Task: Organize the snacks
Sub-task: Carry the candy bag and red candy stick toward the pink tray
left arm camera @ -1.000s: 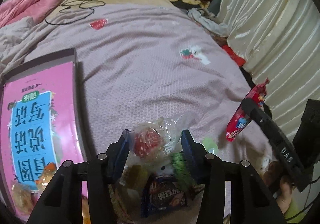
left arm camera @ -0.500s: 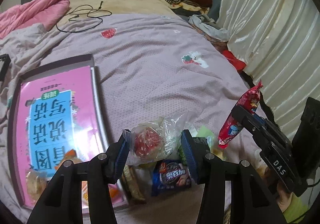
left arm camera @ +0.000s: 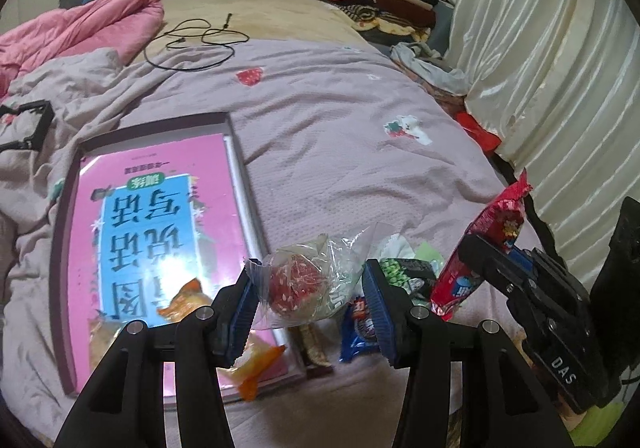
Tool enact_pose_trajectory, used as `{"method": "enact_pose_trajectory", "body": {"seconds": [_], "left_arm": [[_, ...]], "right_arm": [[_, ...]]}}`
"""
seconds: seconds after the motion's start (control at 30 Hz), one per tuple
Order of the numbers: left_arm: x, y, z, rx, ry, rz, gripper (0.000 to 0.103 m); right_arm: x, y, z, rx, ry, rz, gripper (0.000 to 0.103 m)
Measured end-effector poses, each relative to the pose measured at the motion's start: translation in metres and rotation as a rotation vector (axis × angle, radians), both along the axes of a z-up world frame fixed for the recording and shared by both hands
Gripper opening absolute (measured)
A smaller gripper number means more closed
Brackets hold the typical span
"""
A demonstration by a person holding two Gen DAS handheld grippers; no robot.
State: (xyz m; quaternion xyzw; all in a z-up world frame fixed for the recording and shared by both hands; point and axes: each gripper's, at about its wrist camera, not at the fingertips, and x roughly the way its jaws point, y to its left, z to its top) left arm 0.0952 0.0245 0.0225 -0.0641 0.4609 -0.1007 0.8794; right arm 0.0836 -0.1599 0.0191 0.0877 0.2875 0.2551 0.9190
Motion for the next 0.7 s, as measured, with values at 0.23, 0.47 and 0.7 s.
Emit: {"method": "enact_pose_trajectory", "body": {"seconds": [0.23,0.47,0.7], "left_arm": [[-0.009,0.032,0.005,-0.009,-0.007,0.057,0.053],[-0.018,0.069,0.011,-0.024,-0.020,0.125,0.053],[-0.030,0.101,0.013,-0.044,-0.024,0.186,0.053]], "right_arm": [[-0.007,0.029,0.004,-0.013,-0.006,0.066,0.015],[-0.011,0.060,0.007,-0.012,-0.009,0.122,0.015],[-0.011,0.082,0.010,-0.021,-0.012,0.155,0.015]]}}
